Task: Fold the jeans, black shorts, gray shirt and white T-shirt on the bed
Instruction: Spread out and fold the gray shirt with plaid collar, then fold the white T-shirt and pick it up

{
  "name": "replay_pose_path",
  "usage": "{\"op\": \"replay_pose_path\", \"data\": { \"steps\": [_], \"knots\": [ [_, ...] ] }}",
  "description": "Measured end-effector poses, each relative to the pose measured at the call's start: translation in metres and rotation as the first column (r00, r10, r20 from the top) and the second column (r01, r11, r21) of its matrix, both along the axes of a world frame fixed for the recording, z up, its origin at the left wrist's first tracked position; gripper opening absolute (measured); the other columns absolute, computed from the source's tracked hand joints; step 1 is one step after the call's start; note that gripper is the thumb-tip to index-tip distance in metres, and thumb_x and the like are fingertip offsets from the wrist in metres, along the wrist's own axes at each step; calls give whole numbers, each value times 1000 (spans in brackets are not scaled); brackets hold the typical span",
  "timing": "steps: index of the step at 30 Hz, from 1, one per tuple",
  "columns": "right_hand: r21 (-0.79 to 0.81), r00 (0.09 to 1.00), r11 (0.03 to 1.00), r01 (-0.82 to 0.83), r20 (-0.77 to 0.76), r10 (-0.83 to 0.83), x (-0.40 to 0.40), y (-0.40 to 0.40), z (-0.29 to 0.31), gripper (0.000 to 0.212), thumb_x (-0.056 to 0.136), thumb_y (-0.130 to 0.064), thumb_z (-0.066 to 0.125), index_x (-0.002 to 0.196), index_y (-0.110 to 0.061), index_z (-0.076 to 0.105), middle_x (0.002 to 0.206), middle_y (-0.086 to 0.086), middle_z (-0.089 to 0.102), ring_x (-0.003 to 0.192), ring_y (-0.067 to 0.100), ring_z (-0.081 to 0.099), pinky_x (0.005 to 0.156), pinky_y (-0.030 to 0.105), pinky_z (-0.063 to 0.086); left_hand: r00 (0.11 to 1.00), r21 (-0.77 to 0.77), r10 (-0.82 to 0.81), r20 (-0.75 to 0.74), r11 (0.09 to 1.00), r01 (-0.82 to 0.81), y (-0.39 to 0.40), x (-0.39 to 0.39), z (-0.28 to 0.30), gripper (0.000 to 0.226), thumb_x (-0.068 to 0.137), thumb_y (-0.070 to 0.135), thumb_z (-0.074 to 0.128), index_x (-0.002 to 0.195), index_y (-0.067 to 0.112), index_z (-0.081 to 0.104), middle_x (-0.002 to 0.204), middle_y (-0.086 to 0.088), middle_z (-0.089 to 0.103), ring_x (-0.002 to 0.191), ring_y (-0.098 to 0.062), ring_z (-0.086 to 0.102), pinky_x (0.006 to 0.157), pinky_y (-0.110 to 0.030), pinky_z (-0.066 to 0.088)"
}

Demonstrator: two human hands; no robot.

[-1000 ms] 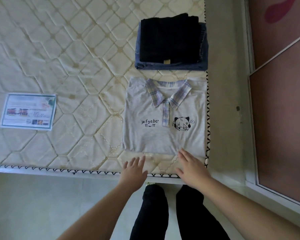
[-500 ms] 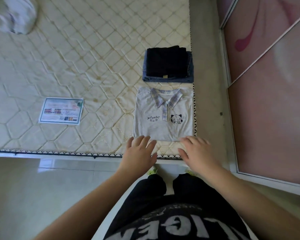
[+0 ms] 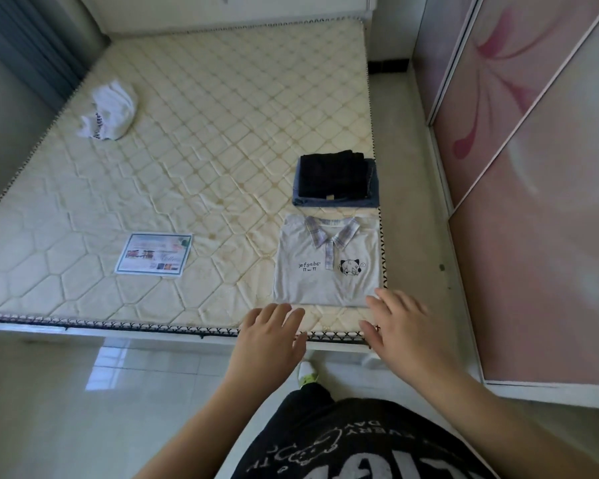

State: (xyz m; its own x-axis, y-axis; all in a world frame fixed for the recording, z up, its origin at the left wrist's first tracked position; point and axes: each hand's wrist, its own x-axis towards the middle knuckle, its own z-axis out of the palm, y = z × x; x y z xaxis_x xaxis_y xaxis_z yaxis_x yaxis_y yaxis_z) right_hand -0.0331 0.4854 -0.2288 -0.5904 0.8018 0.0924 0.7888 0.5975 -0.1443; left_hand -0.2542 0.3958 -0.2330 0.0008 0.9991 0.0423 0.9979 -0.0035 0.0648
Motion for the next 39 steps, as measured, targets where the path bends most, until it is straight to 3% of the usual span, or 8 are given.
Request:
{"op": "replay_pose_path", "data": {
  "steps": [9,12,18,23,27,30,34,39],
  "knots": [
    [-81,1000,996,-24,-5,24,43,-40,3,48,92,-41,38,112,-10,68,112,7,65,103,28,61,88,42,49,996,-30,72,-46,997,-73,-53,64,14,33,86,37,55,110,18,68,103,3,67,98,-20,64,87,-37,50],
    [-109,996,990,-88,-30,85,35,-54,10,49,95,-42,36,118,-10,66,116,6,64,108,27,60,93,44,48,988,-17,150,-27,989,-150,-71,62,25,37,79,33,72,112,15,69,104,0,67,99,-23,65,88,-40,51],
    [-115,968,961,-250,-16,250,-12,-81,22,49,90,-41,40,118,-12,67,113,8,66,104,29,63,91,42,50,934,-12,355,-36,935,-355,-124,37,45,40,83,38,69,117,16,67,119,-6,66,111,-27,63,91,-42,51],
    [-121,910,906,-405,45,412,-83,-116,31,47,89,-42,43,115,-13,69,112,6,68,100,26,66,83,38,53,804,-29,593,-50,804,-594,-185,-4,53,51,92,48,36,117,16,68,118,-10,67,109,-30,64,91,-45,50],
    [-91,826,828,-554,71,560,-157,-167,37,45,86,-43,44,110,-14,70,107,4,69,95,24,67,81,37,54,684,32,729,-33,685,-728,-253,-45,54,50,92,45,38,116,14,69,121,-13,66,116,-33,61,96,-46,48],
    [-61,732,735,-675,68,678,-222,-219,39,37,83,-39,62,108,-13,70,106,6,70,92,25,67,77,38,54,606,27,795,-38,607,-795,-316,-79,57,49,92,44,39,116,14,70,122,-14,66,118,-34,60,97,-47,47],
    [-30,621,624,-781,75,780,-301,-290,41,39,77,-35,78,107,-11,71,106,9,70,91,28,68,75,40,55,521,0,852,-51,522,-853,-401,-126,61,40,90,44,59,116,15,69,120,-12,67,114,-33,63,95,-47,50],
    [1,537,539,-842,70,840,-372,-355,47,38,79,-34,77,108,-11,70,103,8,70,90,29,67,74,41,52,401,-138,916,-17,395,-908,-482,-175,67,49,97,49,40,136,21,53,141,-8,53,131,-27,47,110,-45,35]
  ]
}}
